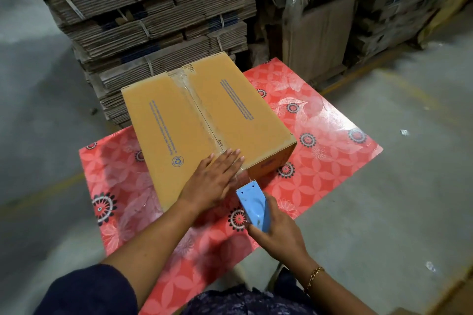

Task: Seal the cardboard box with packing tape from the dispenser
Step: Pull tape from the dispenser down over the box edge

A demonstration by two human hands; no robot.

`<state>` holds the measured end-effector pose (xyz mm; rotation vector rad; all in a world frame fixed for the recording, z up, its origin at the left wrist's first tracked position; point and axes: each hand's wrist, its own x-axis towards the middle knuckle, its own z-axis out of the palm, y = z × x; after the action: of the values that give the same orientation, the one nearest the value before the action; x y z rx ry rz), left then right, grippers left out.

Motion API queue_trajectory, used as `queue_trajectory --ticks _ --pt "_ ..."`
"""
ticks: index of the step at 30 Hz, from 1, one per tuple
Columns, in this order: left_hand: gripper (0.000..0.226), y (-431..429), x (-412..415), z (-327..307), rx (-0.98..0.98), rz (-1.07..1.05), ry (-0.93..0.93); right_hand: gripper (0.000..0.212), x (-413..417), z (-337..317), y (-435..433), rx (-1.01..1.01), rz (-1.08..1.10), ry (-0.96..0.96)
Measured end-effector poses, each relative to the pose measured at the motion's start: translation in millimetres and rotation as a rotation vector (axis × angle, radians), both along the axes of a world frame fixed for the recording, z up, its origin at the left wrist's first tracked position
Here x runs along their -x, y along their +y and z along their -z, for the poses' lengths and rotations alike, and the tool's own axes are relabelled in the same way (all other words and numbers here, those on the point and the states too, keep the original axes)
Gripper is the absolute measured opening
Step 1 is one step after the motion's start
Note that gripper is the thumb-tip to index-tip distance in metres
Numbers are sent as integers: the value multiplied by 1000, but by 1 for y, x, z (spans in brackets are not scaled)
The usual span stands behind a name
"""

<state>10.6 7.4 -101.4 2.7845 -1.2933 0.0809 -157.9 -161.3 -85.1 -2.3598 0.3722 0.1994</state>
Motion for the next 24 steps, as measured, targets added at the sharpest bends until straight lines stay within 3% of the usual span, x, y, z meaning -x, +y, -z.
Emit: queue_trajectory --ticks 9,13,18,22,24 --pt "64 0 2 -1 1 -3 11 74 21 -8 -8 70 3 152" --pt "61 -1 3 -1 3 -11 -11 58 -5 -32 -14 189 -91 272" --pt "61 -1 4 -1 -23 -14 -34 64 -71 -64 -12 238 -216 481" --pt "66 -1 4 -2 -30 -7 -37 32 -126 -89 -8 143 -347 639" --pt "66 -2 4 -2 -35 -9 -36 26 -137 -90 -8 177 -433 708"
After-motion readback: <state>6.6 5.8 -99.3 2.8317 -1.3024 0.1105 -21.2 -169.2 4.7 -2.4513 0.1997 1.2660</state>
